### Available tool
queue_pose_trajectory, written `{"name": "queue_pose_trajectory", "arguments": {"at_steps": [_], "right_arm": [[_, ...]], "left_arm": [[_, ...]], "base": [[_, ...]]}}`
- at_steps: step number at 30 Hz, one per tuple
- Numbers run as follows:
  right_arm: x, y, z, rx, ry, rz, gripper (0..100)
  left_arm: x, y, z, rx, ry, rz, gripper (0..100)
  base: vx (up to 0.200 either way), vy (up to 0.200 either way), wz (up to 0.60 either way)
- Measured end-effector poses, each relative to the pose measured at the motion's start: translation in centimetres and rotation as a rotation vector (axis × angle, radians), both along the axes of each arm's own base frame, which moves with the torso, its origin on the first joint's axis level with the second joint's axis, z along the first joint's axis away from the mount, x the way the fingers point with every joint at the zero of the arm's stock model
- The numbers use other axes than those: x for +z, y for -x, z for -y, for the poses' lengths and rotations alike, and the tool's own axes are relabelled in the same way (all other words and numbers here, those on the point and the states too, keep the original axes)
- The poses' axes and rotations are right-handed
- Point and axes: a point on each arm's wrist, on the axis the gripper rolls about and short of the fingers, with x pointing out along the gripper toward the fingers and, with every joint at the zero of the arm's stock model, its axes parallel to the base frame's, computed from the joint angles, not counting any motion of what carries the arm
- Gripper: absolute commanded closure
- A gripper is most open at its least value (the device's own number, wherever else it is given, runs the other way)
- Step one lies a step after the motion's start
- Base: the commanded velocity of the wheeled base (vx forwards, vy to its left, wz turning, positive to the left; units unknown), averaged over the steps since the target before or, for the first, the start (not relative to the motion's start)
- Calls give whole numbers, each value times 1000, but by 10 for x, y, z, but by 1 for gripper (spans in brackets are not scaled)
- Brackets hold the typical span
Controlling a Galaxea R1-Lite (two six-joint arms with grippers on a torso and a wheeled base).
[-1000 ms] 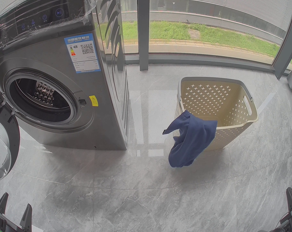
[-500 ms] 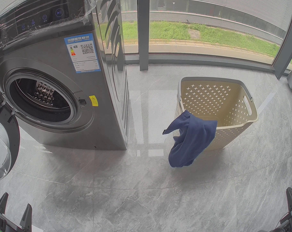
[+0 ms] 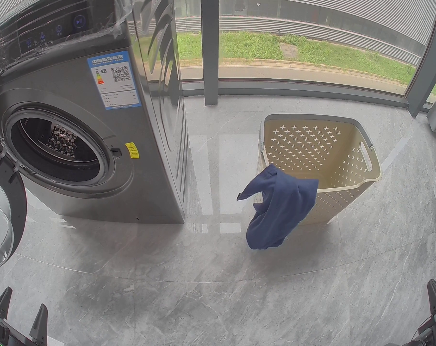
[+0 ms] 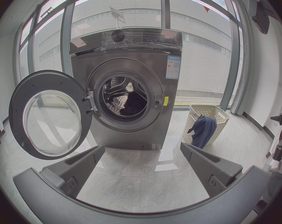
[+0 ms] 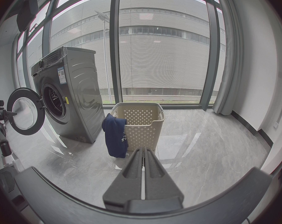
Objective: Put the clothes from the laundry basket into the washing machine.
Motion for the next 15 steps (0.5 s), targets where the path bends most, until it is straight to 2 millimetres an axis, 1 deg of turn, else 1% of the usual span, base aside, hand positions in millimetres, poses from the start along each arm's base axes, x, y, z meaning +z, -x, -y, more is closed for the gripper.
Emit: {"name": "queue_pose_trajectory", "arguments": {"at_steps": [12, 15], "right_arm": [[0, 0, 0, 0, 0, 0, 100], [0, 0, 0, 0, 0, 0, 100]], "left_arm": [[0, 0, 0, -2, -4, 0, 0], [0, 0, 0, -3, -2, 0, 0]], "base": [[0, -200, 0], [0, 0, 0]]}}
